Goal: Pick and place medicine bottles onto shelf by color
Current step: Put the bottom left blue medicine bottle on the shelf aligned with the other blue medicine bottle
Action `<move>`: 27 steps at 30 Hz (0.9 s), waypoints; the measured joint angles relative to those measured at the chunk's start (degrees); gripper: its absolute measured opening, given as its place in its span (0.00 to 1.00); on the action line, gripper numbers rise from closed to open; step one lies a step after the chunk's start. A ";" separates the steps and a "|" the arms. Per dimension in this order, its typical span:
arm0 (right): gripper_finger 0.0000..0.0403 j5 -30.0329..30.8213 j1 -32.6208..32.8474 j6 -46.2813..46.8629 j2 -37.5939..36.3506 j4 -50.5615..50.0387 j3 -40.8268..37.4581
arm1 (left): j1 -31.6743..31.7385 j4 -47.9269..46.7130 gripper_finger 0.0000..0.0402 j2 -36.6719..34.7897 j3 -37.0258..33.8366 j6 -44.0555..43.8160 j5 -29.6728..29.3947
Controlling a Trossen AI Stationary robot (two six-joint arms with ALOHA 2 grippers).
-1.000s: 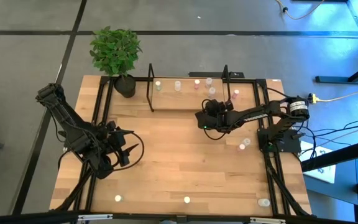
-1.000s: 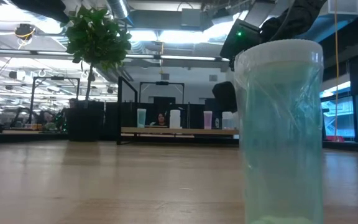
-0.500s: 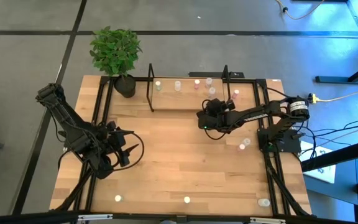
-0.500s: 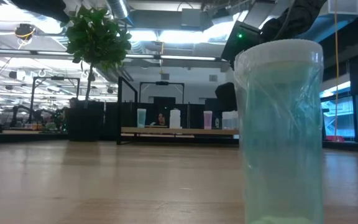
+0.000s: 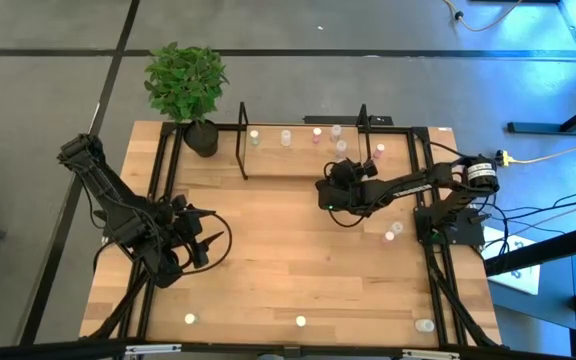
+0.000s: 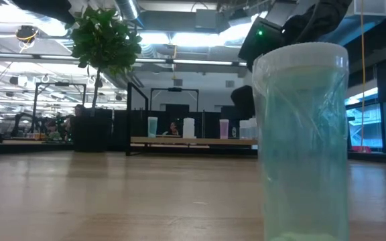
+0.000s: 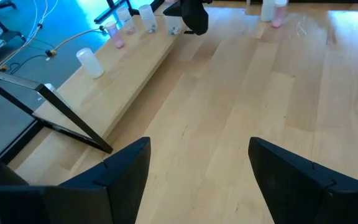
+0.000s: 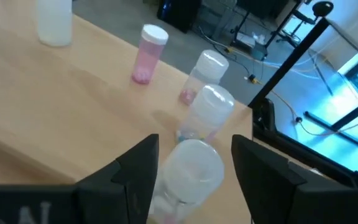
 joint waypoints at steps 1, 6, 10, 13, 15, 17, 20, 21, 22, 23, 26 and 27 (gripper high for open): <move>0.51 0.77 0.15 -0.45 -0.07 0.02 0.34 | 0.00 0.01 0.66 0.00 0.00 0.00 0.00; 0.51 3.76 1.08 -5.76 -0.07 -0.67 4.07 | 0.00 0.01 0.66 0.00 0.00 0.02 0.00; 0.51 3.89 1.77 -10.86 -0.07 -1.70 8.45 | 0.00 0.01 0.66 0.00 0.00 0.02 0.00; 0.51 3.93 2.76 -13.90 -0.07 -2.89 12.27 | 0.00 0.01 0.66 0.00 0.02 0.02 0.00; 0.51 3.91 3.85 -16.72 -0.07 -3.20 14.90 | 0.00 0.00 0.66 0.00 0.02 0.02 0.00; 0.51 3.90 5.06 -19.12 -0.07 -5.25 17.85 | 0.00 -0.01 0.66 0.02 0.00 0.04 0.28; 0.51 3.76 7.01 -18.86 -0.07 -12.06 22.12 | 0.00 -0.01 0.66 0.00 0.02 0.03 2.19; 0.51 3.76 7.72 -18.27 -0.07 -14.62 23.57 | 0.00 -0.01 0.66 0.00 0.02 0.02 2.68; 0.51 3.74 8.43 -17.20 -0.07 -17.23 25.05 | 0.00 0.00 0.66 0.00 0.02 0.00 3.02; 0.51 3.64 9.29 -15.96 -0.07 -19.72 26.32 | 0.00 -0.01 0.66 0.00 0.02 0.00 3.19; 0.51 0.70 12.25 -13.03 -0.07 -25.65 29.56 | -0.02 -0.01 0.66 0.00 0.02 0.02 3.28; 0.51 -0.57 13.31 -12.84 -0.07 -26.82 30.39 | -0.04 -0.01 0.66 0.00 0.02 0.02 3.28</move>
